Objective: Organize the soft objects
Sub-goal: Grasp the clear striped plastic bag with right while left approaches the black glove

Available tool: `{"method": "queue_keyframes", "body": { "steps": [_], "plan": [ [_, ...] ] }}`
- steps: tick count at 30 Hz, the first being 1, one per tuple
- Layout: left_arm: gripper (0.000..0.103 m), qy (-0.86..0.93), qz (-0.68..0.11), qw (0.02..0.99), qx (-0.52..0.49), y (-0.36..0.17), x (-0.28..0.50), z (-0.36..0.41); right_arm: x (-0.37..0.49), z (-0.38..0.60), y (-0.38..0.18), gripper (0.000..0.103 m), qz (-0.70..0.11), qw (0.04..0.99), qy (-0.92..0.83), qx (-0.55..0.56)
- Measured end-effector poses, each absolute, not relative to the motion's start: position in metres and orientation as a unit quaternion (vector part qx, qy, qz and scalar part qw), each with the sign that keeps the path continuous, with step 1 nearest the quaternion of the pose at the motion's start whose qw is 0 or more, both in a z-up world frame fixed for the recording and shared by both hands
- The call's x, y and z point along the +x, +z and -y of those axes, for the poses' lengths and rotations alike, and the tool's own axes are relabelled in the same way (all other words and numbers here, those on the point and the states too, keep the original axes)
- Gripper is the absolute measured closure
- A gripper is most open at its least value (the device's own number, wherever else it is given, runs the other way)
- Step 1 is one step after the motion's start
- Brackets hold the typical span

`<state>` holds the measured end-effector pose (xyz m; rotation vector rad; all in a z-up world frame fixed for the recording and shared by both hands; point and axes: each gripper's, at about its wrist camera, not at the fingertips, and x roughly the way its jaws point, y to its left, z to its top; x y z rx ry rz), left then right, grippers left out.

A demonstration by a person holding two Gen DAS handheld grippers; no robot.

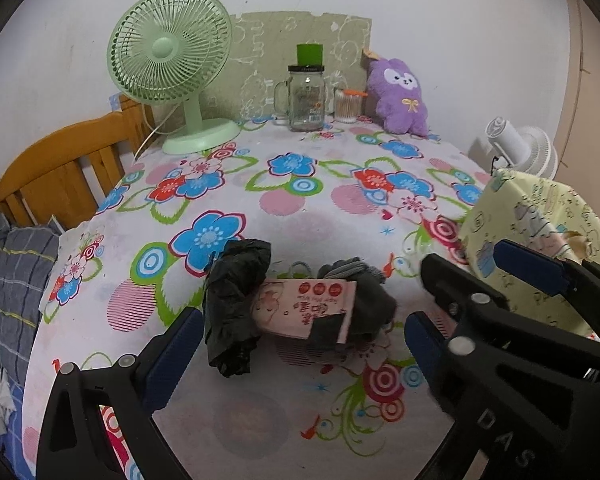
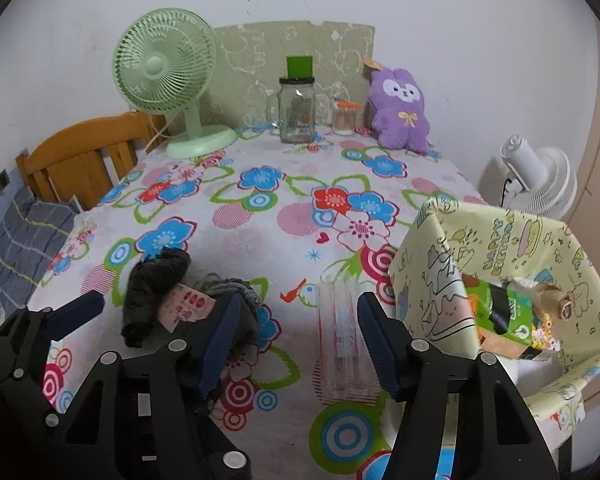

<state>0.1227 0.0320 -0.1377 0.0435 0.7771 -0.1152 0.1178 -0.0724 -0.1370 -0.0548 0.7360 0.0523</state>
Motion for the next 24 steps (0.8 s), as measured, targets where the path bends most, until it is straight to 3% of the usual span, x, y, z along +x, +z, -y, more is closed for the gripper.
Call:
{"method": "queue_keyframes", "body": {
  "steps": [16,24],
  "plan": [
    [0.012,-0.049,-0.416,0.908,0.015,-0.170,0.136,-0.039,0.142,0.077,-0.175,0.054,-0.418,0.908,-0.021,-0.026],
    [0.012,-0.043,-0.419,0.906,0.034,-0.176,0.138,-0.035,0.146,0.078,-0.183,0.070,-0.429,0.902,-0.037,-0.040]
  ]
}}
